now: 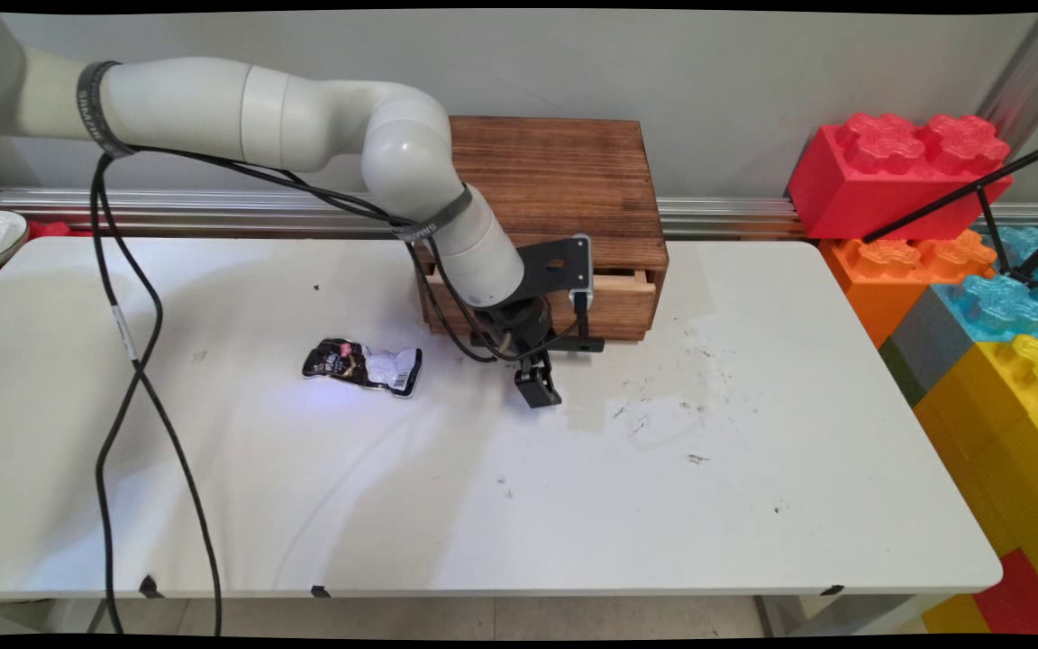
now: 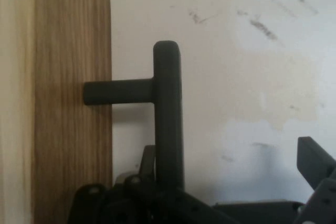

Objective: Open the drawer

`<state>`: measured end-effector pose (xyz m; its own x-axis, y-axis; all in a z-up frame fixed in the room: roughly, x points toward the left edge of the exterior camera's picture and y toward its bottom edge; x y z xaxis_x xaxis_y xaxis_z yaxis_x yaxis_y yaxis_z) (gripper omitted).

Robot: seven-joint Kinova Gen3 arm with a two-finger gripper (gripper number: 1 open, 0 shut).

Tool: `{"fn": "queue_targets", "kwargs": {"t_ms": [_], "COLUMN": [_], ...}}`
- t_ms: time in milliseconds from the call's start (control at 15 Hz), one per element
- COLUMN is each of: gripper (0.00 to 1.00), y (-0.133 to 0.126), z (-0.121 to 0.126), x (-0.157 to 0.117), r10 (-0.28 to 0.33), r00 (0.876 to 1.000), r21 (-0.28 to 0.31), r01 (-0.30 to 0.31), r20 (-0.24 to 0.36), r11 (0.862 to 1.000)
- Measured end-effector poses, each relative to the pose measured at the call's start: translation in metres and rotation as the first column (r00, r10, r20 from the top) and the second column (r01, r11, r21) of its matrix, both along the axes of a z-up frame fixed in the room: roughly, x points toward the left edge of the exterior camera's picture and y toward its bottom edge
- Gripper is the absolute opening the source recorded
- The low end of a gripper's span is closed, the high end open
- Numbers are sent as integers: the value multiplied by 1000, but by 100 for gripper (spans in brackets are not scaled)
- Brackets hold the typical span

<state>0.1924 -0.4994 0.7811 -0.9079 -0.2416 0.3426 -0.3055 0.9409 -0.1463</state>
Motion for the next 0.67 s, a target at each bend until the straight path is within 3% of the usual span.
{"fn": "queue_targets", "kwargs": {"t_ms": [667], "gripper": [100], "y": [46], "z": [3], "x": [-10], "r10": [1], "r00": [1000], "r21": [17], "r01": [-1], "r20": [-8], "r11": [1000]}}
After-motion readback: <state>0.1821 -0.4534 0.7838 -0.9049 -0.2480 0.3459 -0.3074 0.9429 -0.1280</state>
